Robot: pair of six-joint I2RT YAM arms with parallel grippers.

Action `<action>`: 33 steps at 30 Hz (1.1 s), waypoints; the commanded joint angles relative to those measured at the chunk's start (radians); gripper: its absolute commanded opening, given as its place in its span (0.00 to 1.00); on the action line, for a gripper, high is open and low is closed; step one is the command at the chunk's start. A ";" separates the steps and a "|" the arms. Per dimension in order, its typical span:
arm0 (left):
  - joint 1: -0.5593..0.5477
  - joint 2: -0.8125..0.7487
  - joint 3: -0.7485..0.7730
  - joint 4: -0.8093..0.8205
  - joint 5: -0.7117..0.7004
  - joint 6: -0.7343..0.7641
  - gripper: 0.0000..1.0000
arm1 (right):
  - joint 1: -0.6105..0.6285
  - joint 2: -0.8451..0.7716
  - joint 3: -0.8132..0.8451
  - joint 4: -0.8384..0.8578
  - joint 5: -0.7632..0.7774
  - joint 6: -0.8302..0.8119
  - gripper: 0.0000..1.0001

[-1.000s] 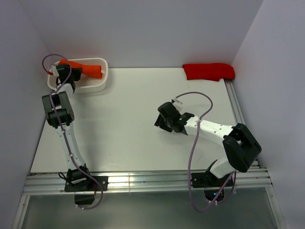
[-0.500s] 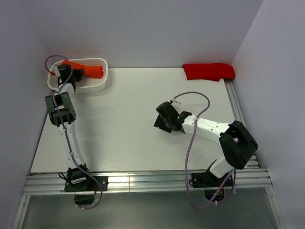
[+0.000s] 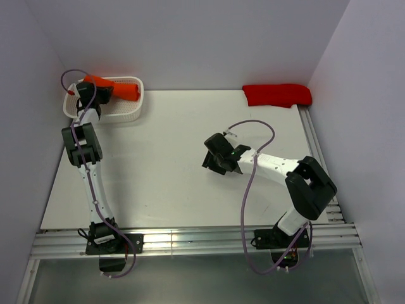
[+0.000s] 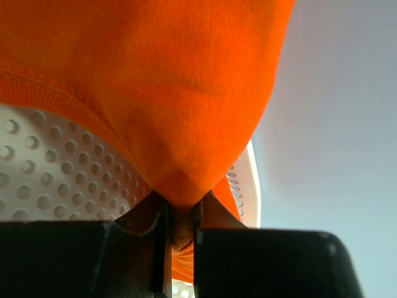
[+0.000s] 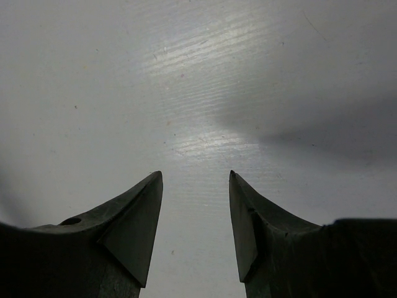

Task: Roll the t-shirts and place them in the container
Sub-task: Place the rolled tshirt into the container

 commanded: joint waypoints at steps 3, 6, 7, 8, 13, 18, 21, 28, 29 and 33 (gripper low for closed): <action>0.000 -0.005 0.059 -0.042 -0.035 -0.019 0.16 | -0.007 0.004 0.041 -0.009 0.003 -0.015 0.54; 0.002 -0.017 0.049 -0.061 -0.072 -0.016 0.32 | -0.006 -0.004 0.035 -0.013 0.001 -0.017 0.54; 0.000 -0.019 0.043 -0.064 -0.075 -0.018 0.37 | -0.007 -0.005 0.032 -0.012 0.003 -0.017 0.54; 0.002 -0.025 0.036 -0.065 -0.075 -0.018 0.43 | -0.007 -0.008 0.029 -0.010 0.001 -0.015 0.54; 0.000 -0.049 0.010 -0.090 -0.072 -0.024 0.58 | -0.007 -0.017 0.023 -0.012 -0.002 -0.020 0.54; 0.000 -0.112 -0.033 -0.134 -0.121 -0.027 0.89 | -0.007 -0.019 0.018 -0.001 -0.014 -0.023 0.54; 0.000 -0.154 -0.071 -0.148 -0.143 -0.036 0.99 | -0.007 -0.019 0.017 0.004 -0.020 -0.024 0.54; 0.000 -0.209 -0.115 -0.168 -0.154 -0.035 0.99 | -0.007 -0.039 -0.002 0.014 -0.031 -0.026 0.54; 0.000 -0.214 -0.115 -0.174 -0.158 -0.033 0.99 | -0.007 -0.045 -0.005 0.017 -0.034 -0.026 0.54; 0.002 -0.237 -0.131 -0.184 -0.166 -0.027 0.99 | -0.012 -0.056 -0.020 0.021 -0.039 -0.029 0.54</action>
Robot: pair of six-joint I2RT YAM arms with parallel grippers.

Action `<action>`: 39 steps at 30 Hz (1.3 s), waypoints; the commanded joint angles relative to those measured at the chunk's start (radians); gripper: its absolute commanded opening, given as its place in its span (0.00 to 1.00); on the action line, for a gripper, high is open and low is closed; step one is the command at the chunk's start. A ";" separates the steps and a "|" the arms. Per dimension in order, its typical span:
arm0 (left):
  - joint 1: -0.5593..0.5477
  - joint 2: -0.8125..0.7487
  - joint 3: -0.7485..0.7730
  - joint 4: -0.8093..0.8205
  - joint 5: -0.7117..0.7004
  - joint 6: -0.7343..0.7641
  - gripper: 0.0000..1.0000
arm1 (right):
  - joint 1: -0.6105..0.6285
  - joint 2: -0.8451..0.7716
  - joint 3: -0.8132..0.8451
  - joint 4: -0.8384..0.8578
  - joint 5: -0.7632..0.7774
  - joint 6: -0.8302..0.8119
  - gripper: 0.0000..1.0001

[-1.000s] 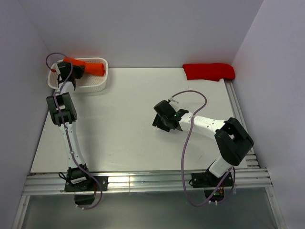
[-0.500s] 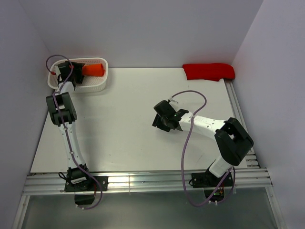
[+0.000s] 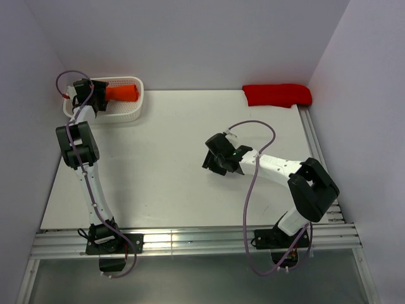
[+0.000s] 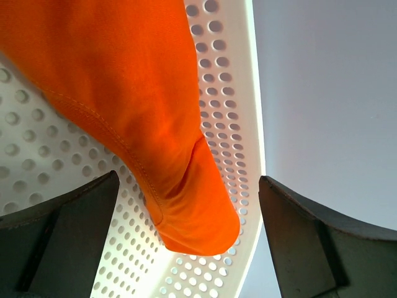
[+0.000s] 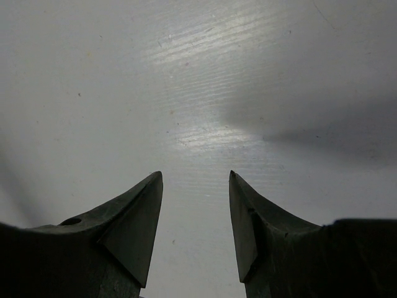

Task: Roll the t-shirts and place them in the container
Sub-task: Place the rolled tshirt into the container

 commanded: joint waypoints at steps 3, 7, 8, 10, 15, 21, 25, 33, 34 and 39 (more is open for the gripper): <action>-0.002 -0.105 -0.018 -0.018 -0.025 0.004 0.99 | -0.013 -0.050 -0.017 0.021 -0.007 -0.021 0.54; -0.005 -0.138 -0.030 -0.025 -0.014 0.003 0.99 | -0.016 -0.053 -0.021 0.025 -0.012 -0.026 0.54; -0.006 -0.144 -0.033 -0.025 -0.019 0.006 0.99 | -0.016 -0.054 -0.023 0.027 -0.013 -0.026 0.54; -0.009 -0.159 -0.035 -0.025 -0.017 0.013 0.99 | -0.016 -0.056 -0.023 0.031 -0.016 -0.029 0.54; -0.011 -0.188 0.000 -0.111 0.009 0.056 0.99 | -0.018 -0.073 -0.038 0.059 -0.018 -0.027 0.55; -0.017 -0.279 0.011 -0.139 0.114 0.197 0.99 | -0.019 -0.111 -0.041 0.076 -0.004 -0.041 0.55; -0.040 -0.410 -0.004 -0.205 0.272 0.444 0.99 | -0.030 -0.177 -0.064 0.102 0.011 -0.050 0.55; -0.052 -0.843 -0.410 -0.367 0.599 1.107 0.99 | -0.056 -0.401 -0.141 0.148 0.074 -0.090 0.59; -0.054 -0.947 -0.461 -0.381 0.630 1.147 0.99 | -0.061 -0.416 -0.142 0.146 0.083 -0.095 0.59; -0.075 -1.251 -0.763 -0.465 0.722 1.415 0.99 | -0.074 -0.479 -0.121 0.128 0.120 -0.145 0.63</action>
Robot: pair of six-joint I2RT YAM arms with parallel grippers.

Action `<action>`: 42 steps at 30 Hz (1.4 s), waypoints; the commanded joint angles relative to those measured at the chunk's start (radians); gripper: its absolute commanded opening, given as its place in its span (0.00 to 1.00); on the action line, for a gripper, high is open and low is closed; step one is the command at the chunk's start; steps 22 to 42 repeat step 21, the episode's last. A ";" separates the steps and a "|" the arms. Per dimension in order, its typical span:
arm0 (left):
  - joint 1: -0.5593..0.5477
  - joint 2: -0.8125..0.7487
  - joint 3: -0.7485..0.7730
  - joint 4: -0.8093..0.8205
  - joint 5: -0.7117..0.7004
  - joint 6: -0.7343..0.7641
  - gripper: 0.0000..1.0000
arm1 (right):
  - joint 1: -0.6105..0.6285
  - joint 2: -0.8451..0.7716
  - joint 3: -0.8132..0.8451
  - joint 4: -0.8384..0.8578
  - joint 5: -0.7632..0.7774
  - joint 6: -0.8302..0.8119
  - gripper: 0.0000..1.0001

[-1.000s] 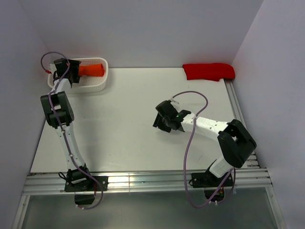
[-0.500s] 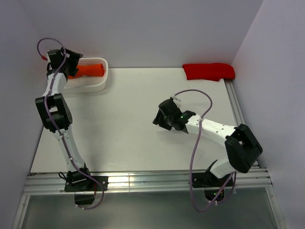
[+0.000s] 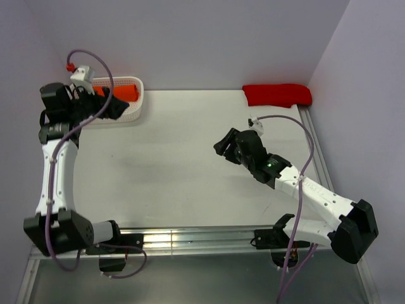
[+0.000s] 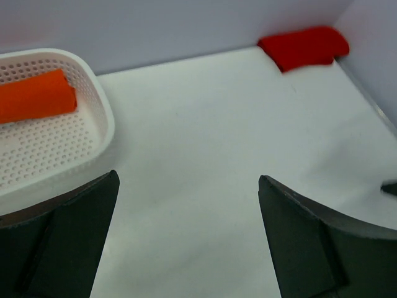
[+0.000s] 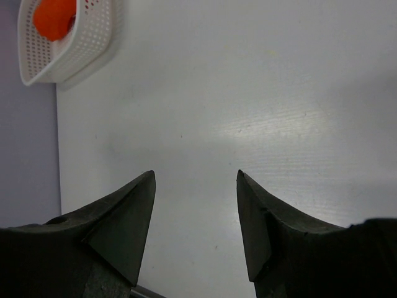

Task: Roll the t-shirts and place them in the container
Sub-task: Place the rolled tshirt into the container

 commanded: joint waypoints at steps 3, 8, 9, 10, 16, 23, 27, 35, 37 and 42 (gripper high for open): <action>-0.025 -0.198 -0.224 -0.176 0.159 0.340 0.99 | -0.010 -0.039 0.025 0.008 0.057 -0.072 0.63; -0.034 -0.253 -0.318 -0.212 0.213 0.354 0.99 | -0.010 -0.081 0.007 0.046 0.078 -0.081 0.65; -0.034 -0.261 -0.337 -0.209 0.232 0.348 0.99 | -0.013 -0.082 0.011 0.042 0.098 -0.082 0.66; -0.040 -0.273 -0.350 -0.203 0.250 0.331 1.00 | -0.013 -0.085 0.017 0.031 0.111 -0.087 0.66; -0.082 -0.322 -0.385 -0.140 0.187 0.273 0.99 | -0.013 -0.108 0.013 0.020 0.138 -0.102 0.66; -0.085 -0.310 -0.374 -0.164 0.203 0.278 0.99 | -0.016 -0.139 -0.018 0.040 0.154 -0.099 0.68; -0.085 -0.310 -0.374 -0.164 0.203 0.278 0.99 | -0.016 -0.139 -0.018 0.040 0.154 -0.099 0.68; -0.085 -0.310 -0.374 -0.164 0.203 0.278 0.99 | -0.016 -0.139 -0.018 0.040 0.154 -0.099 0.68; -0.085 -0.310 -0.374 -0.164 0.203 0.278 0.99 | -0.016 -0.139 -0.018 0.040 0.154 -0.099 0.68; -0.085 -0.310 -0.374 -0.164 0.203 0.278 0.99 | -0.016 -0.139 -0.018 0.040 0.154 -0.099 0.68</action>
